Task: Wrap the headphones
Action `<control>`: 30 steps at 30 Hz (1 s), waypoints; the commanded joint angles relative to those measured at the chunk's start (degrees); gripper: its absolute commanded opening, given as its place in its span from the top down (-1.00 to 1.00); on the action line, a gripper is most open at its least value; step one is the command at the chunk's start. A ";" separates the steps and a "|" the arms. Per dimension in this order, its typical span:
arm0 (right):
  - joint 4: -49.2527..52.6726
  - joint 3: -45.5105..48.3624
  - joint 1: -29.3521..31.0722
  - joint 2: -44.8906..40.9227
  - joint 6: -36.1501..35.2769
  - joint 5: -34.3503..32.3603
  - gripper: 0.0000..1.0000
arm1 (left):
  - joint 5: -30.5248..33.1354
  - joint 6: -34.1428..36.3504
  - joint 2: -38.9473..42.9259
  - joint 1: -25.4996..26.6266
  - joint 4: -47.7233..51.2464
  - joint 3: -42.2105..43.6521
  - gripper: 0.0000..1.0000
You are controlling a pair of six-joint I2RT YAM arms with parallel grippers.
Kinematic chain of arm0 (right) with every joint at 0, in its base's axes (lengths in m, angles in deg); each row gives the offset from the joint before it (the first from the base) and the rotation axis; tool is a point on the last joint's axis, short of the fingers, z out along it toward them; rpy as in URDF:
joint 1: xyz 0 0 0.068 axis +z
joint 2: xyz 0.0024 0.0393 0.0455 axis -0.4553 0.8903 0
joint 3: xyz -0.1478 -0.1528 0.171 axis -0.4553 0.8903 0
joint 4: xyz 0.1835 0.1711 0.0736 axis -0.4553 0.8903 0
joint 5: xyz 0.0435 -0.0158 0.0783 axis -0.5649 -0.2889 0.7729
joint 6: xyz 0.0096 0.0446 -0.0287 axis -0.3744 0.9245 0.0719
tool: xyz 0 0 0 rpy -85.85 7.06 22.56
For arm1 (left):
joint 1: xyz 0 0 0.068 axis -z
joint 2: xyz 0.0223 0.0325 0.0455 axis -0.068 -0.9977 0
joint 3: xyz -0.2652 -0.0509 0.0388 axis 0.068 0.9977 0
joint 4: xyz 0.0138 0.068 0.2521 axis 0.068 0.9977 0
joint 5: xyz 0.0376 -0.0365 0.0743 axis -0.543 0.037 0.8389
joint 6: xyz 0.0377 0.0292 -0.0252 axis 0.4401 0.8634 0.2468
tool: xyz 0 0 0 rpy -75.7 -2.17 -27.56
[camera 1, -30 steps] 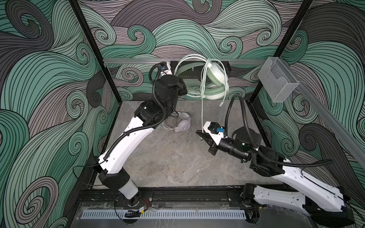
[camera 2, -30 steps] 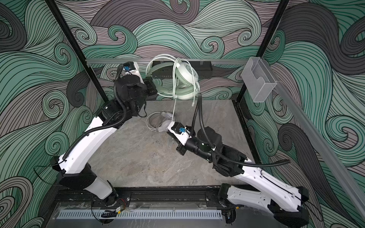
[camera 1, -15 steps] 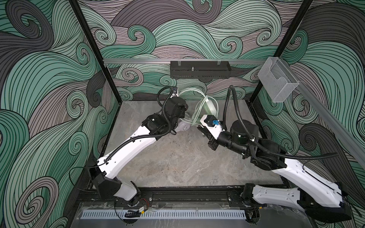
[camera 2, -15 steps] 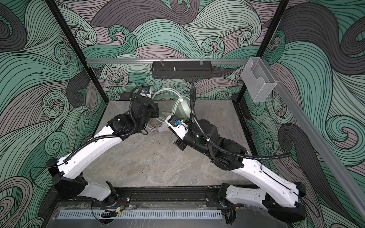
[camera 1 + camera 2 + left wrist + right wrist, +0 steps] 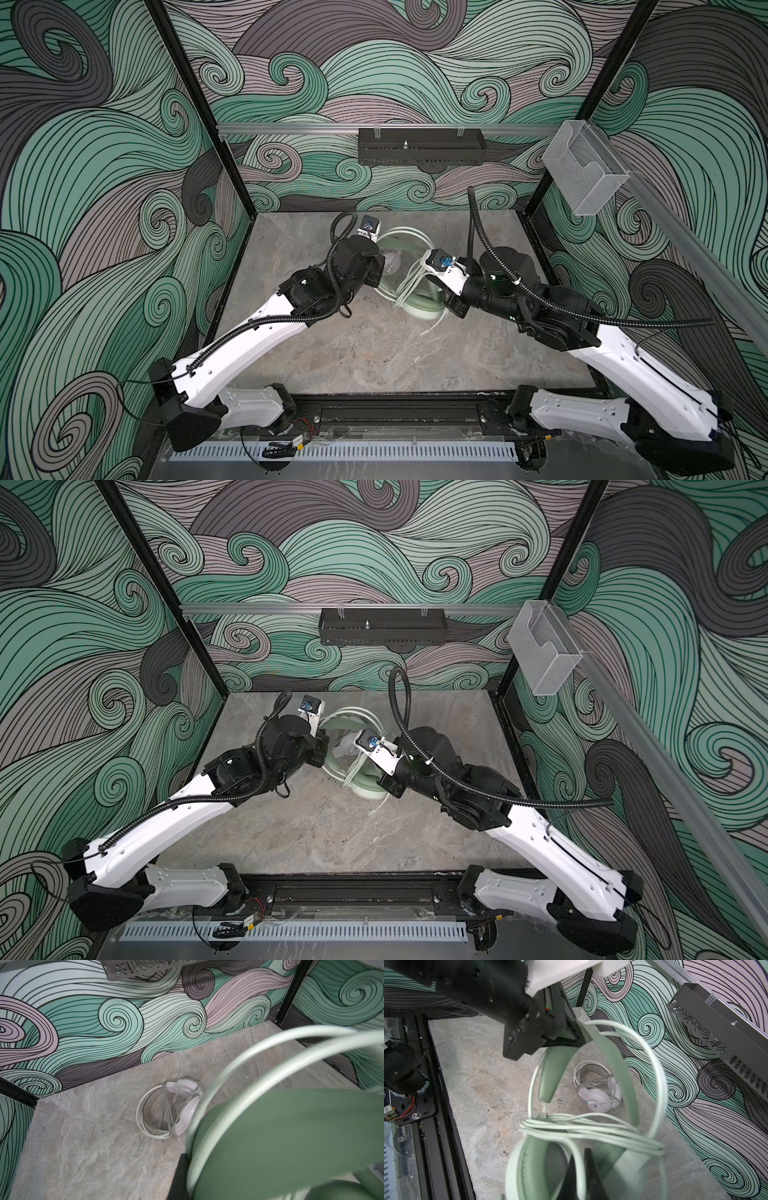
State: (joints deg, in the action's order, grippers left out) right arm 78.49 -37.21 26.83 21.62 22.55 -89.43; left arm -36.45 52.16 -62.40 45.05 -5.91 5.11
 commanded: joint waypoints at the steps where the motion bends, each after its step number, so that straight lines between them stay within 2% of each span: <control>1: -0.88 -2.78 -0.85 -1.68 -5.78 1.35 1.00 | -4.64 4.55 1.62 0.43 7.80 0.07 1.00; 4: 1.25 -3.26 -0.74 -1.25 -8.13 3.64 1.00 | -5.18 5.33 1.00 0.40 10.71 0.10 1.00; 11: 1.48 -1.87 -0.74 -2.21 -9.15 -1.43 1.00 | -9.01 3.12 1.99 0.36 9.77 1.76 1.00; 20: 1.09 0.46 -0.74 -4.30 -13.05 -3.26 0.99 | -14.65 4.72 0.27 0.36 10.87 1.34 1.00; 27: -0.60 4.00 -0.91 -4.34 -12.23 -3.68 0.99 | -18.71 4.83 0.10 0.36 9.74 0.26 1.00; 30: -2.33 6.65 -1.17 -5.77 -11.97 -3.68 0.90 | -19.34 3.81 0.96 0.29 8.57 0.49 1.00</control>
State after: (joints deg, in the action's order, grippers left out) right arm 81.92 -31.60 26.72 18.45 9.67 -89.19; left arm -52.14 54.32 -62.59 45.05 0.39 6.53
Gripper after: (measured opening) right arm 0.062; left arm 0.060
